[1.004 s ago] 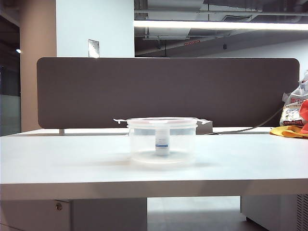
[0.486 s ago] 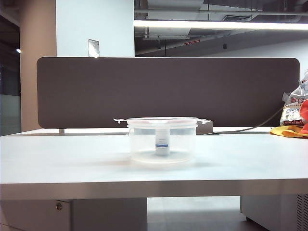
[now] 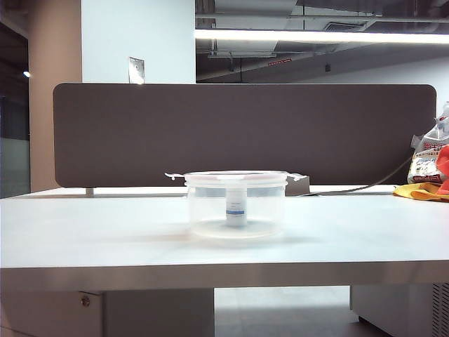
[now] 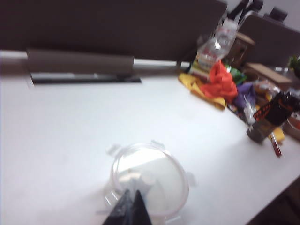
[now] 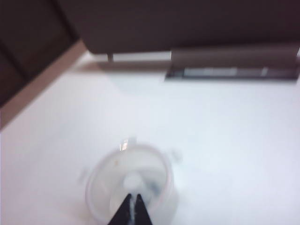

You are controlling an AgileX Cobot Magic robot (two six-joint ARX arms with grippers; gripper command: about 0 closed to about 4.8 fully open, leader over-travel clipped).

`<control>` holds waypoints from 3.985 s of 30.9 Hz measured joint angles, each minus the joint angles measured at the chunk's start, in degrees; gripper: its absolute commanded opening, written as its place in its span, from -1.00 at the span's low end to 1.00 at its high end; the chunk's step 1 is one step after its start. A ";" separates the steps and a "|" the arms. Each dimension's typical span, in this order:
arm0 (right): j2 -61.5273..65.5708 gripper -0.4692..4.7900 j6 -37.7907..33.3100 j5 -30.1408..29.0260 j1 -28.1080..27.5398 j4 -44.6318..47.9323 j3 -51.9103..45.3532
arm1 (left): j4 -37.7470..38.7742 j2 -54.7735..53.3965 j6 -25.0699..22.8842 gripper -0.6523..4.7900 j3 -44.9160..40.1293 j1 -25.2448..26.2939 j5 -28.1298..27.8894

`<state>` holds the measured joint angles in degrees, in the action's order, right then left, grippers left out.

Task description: Remove the lid of the round box, pick up the small white medicine bottle inside, and place it on the table.

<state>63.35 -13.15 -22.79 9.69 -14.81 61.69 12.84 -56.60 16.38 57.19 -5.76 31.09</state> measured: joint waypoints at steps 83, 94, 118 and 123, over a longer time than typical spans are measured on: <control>34.16 0.18 -4.02 -12.85 1.14 2.49 3.61 | -5.64 -48.37 11.17 -0.01 11.10 -7.56 12.92; 34.16 0.17 -4.04 -12.85 1.14 2.49 3.61 | -6.23 -49.57 11.43 -0.36 11.10 -7.87 12.90; 34.16 0.17 -4.22 -12.85 1.11 2.51 3.61 | -9.31 -49.57 10.29 -0.78 11.28 -7.93 16.59; 34.16 0.17 -4.20 -12.85 1.11 2.51 3.61 | -13.14 -49.57 12.96 -0.78 11.26 -7.91 17.59</control>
<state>97.51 -17.34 -35.64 10.81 -12.29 65.30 -0.30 -106.17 29.34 68.44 -13.67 48.69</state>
